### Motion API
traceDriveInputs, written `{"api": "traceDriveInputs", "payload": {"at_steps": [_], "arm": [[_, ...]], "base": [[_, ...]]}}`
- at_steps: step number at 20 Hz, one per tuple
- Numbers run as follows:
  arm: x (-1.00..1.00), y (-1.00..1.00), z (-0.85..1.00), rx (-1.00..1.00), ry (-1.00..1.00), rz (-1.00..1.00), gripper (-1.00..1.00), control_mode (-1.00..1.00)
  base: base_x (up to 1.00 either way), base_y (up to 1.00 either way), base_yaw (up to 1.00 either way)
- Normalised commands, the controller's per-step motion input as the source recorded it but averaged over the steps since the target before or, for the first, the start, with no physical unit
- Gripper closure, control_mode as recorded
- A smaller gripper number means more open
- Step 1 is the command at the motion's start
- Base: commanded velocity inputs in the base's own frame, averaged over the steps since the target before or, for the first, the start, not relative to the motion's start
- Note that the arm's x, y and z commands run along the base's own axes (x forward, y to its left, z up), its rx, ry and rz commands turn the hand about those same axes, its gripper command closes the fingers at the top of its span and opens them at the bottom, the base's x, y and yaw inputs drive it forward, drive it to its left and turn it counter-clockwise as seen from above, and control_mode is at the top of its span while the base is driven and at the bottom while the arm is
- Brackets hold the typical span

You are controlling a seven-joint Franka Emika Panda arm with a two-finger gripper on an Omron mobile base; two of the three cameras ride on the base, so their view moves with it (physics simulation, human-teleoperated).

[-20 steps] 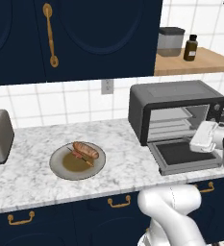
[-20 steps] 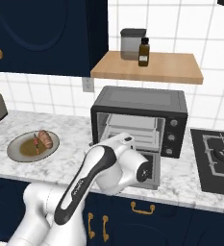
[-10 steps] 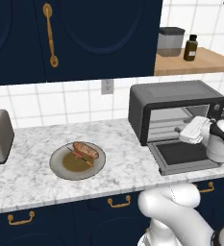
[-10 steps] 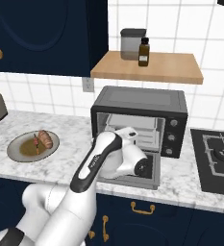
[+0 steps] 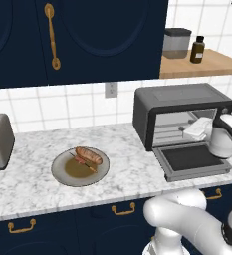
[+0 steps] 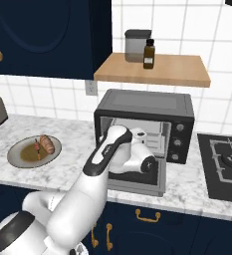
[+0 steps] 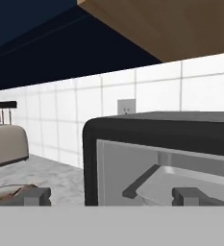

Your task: Pick up the kebab skewer and baguette bread, and place them inside the toaster oven. Close the toaster oven door and start by setting the timer.

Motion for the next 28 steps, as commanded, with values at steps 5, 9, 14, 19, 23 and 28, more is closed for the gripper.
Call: {"api": "traceDriveInputs", "payload": {"at_steps": [5, 9, 14, 19, 23, 28], "arm": [[0.20, 0.00, -0.12, 0.01, 0.02, -0.14, -1.00, -1.00], [0.17, 0.00, -0.09, 0.00, 0.00, -0.12, -1.00, -1.00], [0.15, -0.05, -0.01, 0.00, 0.00, -0.09, -1.00, -1.00], [0.22, -0.06, -0.03, 0.00, 0.00, -0.09, -1.00, -1.00], [0.12, -0.17, -0.21, -0.01, 0.00, -0.08, -1.00, -1.00], [0.00, -0.17, -0.27, -0.03, -0.03, -0.04, -1.00, -1.00]], "base": [[0.00, 0.00, 0.00], [0.00, 0.00, 0.00], [0.00, 0.00, 0.00], [0.00, 0.00, 0.00], [0.00, 0.00, 0.00], [0.00, 0.00, 0.00]]}}
